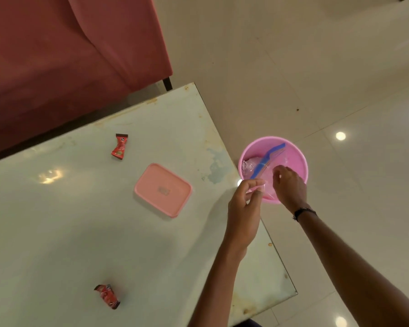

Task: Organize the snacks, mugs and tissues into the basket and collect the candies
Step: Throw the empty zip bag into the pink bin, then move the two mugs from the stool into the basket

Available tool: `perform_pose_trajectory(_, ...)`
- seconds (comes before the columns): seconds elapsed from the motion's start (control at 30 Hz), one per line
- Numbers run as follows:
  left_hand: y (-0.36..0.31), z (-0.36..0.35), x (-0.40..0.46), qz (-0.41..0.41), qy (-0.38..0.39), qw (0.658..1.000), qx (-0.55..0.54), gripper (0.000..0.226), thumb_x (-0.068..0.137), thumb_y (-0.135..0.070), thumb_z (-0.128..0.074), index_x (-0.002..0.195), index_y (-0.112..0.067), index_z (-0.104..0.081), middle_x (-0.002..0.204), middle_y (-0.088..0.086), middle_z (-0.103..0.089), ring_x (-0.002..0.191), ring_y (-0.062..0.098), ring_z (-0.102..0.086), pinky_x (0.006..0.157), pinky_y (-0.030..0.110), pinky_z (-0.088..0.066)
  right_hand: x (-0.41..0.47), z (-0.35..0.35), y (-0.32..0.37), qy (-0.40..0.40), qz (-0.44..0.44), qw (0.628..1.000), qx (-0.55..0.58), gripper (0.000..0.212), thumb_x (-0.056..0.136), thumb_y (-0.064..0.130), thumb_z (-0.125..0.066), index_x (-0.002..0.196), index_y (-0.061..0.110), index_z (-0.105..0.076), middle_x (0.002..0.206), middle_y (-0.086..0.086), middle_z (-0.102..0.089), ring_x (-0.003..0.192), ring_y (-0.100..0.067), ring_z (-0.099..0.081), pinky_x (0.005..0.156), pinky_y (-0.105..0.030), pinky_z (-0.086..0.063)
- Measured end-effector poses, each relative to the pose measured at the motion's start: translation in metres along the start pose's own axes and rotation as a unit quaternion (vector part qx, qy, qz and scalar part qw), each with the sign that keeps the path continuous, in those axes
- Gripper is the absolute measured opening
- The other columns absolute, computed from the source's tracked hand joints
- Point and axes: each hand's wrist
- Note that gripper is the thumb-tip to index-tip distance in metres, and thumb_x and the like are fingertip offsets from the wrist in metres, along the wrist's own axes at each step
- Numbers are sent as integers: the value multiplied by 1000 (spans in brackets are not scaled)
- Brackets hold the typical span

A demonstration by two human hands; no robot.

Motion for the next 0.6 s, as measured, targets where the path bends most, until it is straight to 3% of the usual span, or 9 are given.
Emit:
perform_pose_trajectory(0.1,-21,9,-17,4,-29,1000,-8,17,93,-19,-49,103,-23,-62,96,-19,-68,105,10,-60,96,35,-50,-26,50,30,-77,-21,995,67,23,96,17,-41,95,11,-63,92,-8,-69,76,-30,-63,61,-33,-49)
perform_pose_trajectory(0.17,-38,20,-33,-1,-52,999,-9,18,93,-17,-48,104,-22,-61,104,-13,-66,105,13,-60,96,37,-50,-48,83,58,-101,-11,989,111,21,95,18,-44,99,14,-65,95,-5,-70,79,-26,-64,61,-28,-44)
perform_pose_trajectory(0.27,-64,40,-62,-4,-84,996,-28,19,94,-14,-47,107,-16,-60,113,-5,-62,109,15,-60,94,31,-49,-81,120,108,-75,39,983,163,20,95,15,-47,100,13,-65,93,-4,-72,73,-18,-61,63,-24,-42)
perform_pose_trajectory(0.37,-88,68,-94,-10,-118,991,-56,19,95,-13,-46,109,-15,-59,117,-2,-60,109,15,-59,90,25,-49,-111,142,162,-45,107,978,175,18,94,14,-48,100,15,-65,93,-2,-72,73,-15,-63,64,-27,-49)
perform_pose_trajectory(0.6,-109,163,-175,-25,-237,966,-101,18,95,-11,-46,107,-17,-57,115,1,-63,99,14,-63,84,25,-50,-186,163,273,36,213,960,181,17,93,16,-49,98,20,-64,99,6,-71,81,-14,-65,65,-28,-50)
Point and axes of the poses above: each hand's wrist, its own x-axis towards the middle knuckle, its own z-axis out of the back of the hand, y = z × x
